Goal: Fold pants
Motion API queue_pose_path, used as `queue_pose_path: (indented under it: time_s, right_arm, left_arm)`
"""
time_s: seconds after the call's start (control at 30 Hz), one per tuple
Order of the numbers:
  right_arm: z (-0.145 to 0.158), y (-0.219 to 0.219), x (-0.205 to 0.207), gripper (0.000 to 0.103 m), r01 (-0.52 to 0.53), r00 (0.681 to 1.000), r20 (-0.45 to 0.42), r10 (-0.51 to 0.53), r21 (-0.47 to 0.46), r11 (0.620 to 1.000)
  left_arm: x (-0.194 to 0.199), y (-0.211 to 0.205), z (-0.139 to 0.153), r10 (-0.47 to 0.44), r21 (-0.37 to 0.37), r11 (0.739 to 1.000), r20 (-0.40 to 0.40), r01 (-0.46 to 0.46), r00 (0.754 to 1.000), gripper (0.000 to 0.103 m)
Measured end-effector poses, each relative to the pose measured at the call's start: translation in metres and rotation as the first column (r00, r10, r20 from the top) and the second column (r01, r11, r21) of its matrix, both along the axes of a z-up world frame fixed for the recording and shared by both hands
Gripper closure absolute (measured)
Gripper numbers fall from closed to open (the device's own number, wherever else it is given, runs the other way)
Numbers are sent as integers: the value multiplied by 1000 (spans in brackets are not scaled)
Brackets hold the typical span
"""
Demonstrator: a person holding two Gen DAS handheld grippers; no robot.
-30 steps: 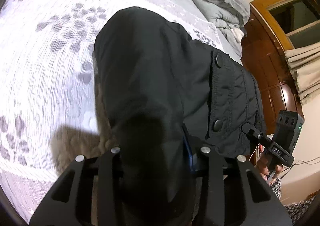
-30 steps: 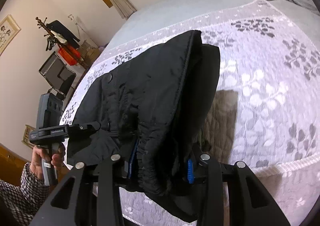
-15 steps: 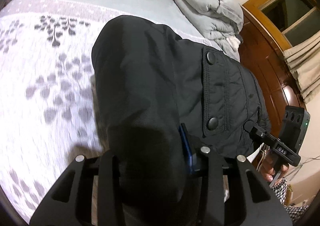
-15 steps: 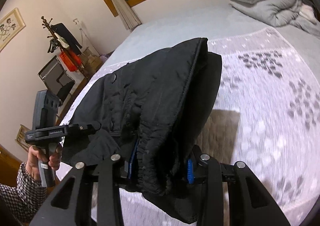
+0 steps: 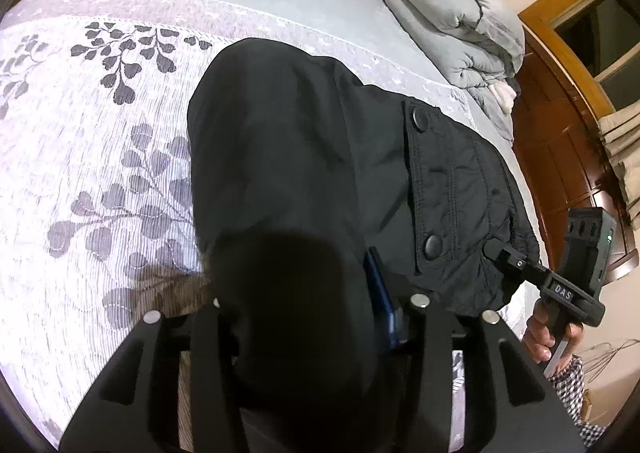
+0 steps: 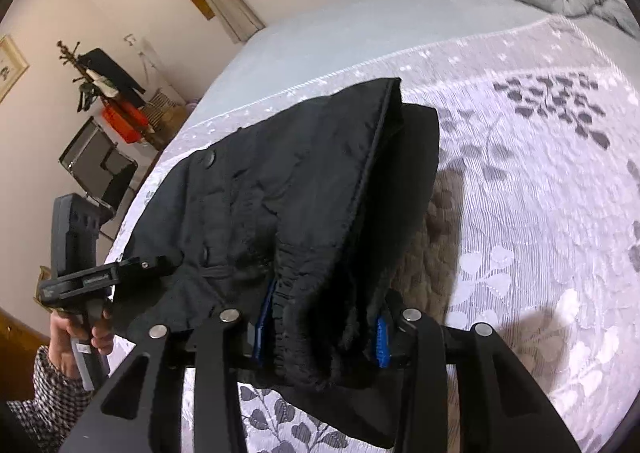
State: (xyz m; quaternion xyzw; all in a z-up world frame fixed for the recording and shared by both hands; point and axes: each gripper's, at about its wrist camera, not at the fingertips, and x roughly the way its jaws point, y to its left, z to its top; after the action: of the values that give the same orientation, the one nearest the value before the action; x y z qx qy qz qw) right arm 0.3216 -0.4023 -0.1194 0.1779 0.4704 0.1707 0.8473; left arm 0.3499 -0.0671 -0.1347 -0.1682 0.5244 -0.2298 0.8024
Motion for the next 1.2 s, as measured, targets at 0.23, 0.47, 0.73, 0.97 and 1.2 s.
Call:
queue_pose_path:
  time_s: [0.23,0.47,0.73,0.97,1.2]
  right_arm:
    - [-19,-3,2,45,37,999,-11,-38,-26,999]
    - [-40,-11,1,31,68,998,-8,-68,-2,998]
    - [-39,-16,-8,26,105,994,7,-105,12,994]
    - [-10,-11,-30,26,154,986,87,-144,-122,980]
    - [16,-1,-68,16,174,979,143,-148,-190,966]
  left_arm:
    - [2,-3,-15,16,29,999,1,-16,1000,39]
    - [-1,0,-25,25,48,999,20,-26,999,30]
    - [-7,0,-20,33,91,995,55,-38,998,25]
    - [-21,-4,6,68,190,978,114,-89,991,15]
    - [-59,-7,38,95,256,956,194,-143,977,10]
